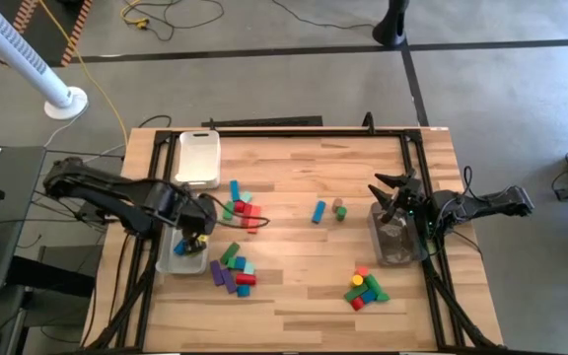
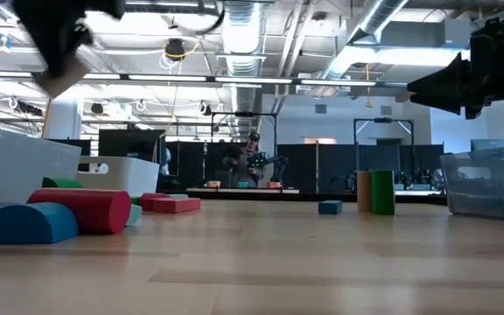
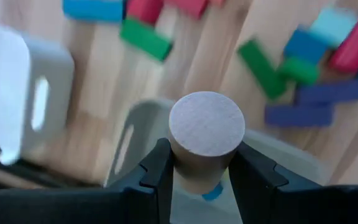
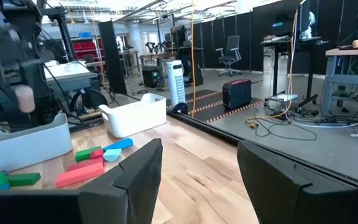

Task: Sort blocks by size
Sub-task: Put the brown cylindrical block into the gray bin, then put the dark green cylindrical block into the gray bin

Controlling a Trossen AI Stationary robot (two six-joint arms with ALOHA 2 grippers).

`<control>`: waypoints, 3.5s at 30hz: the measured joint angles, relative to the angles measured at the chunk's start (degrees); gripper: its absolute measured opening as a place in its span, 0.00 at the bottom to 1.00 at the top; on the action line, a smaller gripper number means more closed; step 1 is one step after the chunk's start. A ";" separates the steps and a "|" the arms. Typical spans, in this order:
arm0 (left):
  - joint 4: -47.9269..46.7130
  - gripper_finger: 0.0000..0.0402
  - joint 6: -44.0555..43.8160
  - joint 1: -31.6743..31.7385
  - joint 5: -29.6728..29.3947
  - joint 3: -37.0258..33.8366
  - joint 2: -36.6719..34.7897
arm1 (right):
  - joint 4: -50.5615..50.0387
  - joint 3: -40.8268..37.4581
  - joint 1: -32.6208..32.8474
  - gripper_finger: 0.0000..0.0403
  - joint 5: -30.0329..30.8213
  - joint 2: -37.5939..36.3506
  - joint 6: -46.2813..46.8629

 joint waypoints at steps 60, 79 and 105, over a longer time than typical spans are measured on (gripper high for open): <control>5.89 0.45 2.87 -0.26 -0.32 -9.12 -0.14 | 0.01 0.00 0.00 0.59 -0.01 0.00 0.07; 11.92 0.45 13.25 -0.09 -10.67 -1.23 -0.14 | 3.65 -0.09 -0.32 0.59 -1.04 0.00 12.47; 38.86 0.45 37.20 10.74 -8.80 -1.46 0.74 | -21.16 29.14 -7.73 0.62 -11.96 41.66 11.64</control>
